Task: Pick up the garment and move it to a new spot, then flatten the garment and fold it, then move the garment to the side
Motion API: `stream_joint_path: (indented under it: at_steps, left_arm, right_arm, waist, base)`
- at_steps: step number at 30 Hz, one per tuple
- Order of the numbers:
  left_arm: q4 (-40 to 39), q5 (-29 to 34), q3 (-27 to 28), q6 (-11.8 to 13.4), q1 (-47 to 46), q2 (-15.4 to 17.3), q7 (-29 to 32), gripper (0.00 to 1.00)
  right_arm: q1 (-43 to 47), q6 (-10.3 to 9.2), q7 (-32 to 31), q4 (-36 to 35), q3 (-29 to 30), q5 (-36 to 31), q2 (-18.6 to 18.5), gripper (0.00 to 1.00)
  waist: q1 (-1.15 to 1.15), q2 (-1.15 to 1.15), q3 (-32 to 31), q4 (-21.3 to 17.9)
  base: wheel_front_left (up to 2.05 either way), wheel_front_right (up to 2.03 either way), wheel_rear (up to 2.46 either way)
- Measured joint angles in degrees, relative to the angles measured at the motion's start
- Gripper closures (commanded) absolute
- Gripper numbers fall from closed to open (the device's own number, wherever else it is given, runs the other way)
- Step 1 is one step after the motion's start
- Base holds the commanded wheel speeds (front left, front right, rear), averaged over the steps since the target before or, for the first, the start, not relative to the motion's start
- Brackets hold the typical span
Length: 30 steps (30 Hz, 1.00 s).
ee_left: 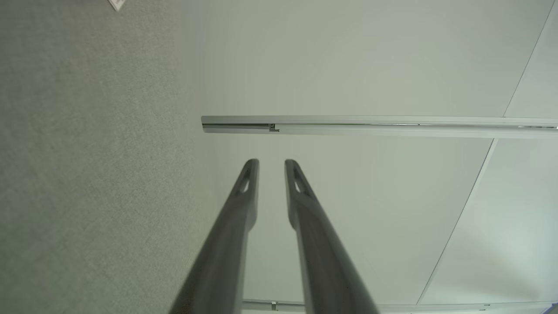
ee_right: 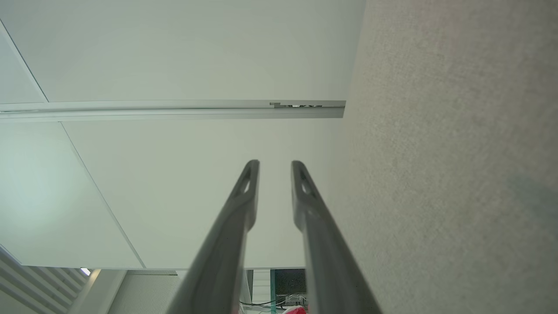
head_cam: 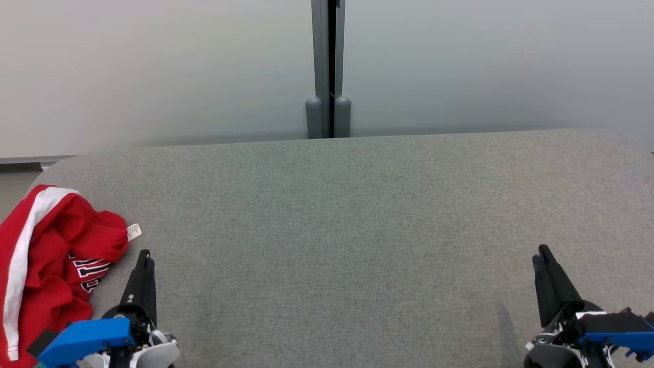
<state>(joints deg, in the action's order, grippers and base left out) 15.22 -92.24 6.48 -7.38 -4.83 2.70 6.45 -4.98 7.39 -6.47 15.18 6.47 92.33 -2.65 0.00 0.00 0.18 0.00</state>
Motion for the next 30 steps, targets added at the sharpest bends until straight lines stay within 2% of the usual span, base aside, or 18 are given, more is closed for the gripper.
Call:
stream_joint_path:
  at_steps: [9, 15, 20, 25, 30]
  left_arm:
    - [0.8, 0.0, -1.2, 0.0, 1.0, -0.3, -1.1, 0.00]
    - [0.0, 2.1, -2.9, 0.0, -0.2, 0.2, -3.2, 0.00]
    - [-0.3, 7.1, -4.1, 0.0, -1.0, 1.1, -4.7, 0.00]
    - [-1.4, 15.6, -4.5, 0.0, -1.6, 1.2, -6.2, 0.00]
    - [-1.8, 20.3, -4.8, 0.0, -1.9, 1.2, -7.1, 0.00]
  right_arm:
    - [1.1, -0.07, 1.4, 0.4, -0.7, -0.5, 0.2, 0.00]
    - [0.9, -0.07, 3.3, 0.0, -2.2, -3.5, -0.4, 0.00]
    - [0.3, -0.07, 4.6, -0.5, -2.0, -9.6, -0.8, 0.00]
    - [-0.4, -0.07, 6.1, -2.2, -1.9, -18.9, -0.9, 0.00]
    - [-0.6, -0.07, 7.0, -3.1, -2.1, -24.9, -1.0, 0.00]
  waist:
    - [0.00, 0.00, 0.1, 0.0]
    - [0.00, 0.00, 0.1, 0.0]
    - [0.00, 0.00, 0.2, 0.0]
    - [0.00, 0.00, 0.3, 0.0]
    - [0.00, 0.00, 0.3, 0.0]
  base:
    - [0.00, 0.00, 0.00]
    - [0.00, 0.00, 0.00]
    - [0.00, 0.00, 0.00]
    - [0.00, 0.00, 0.00]
    - [0.00, 0.00, 0.00]
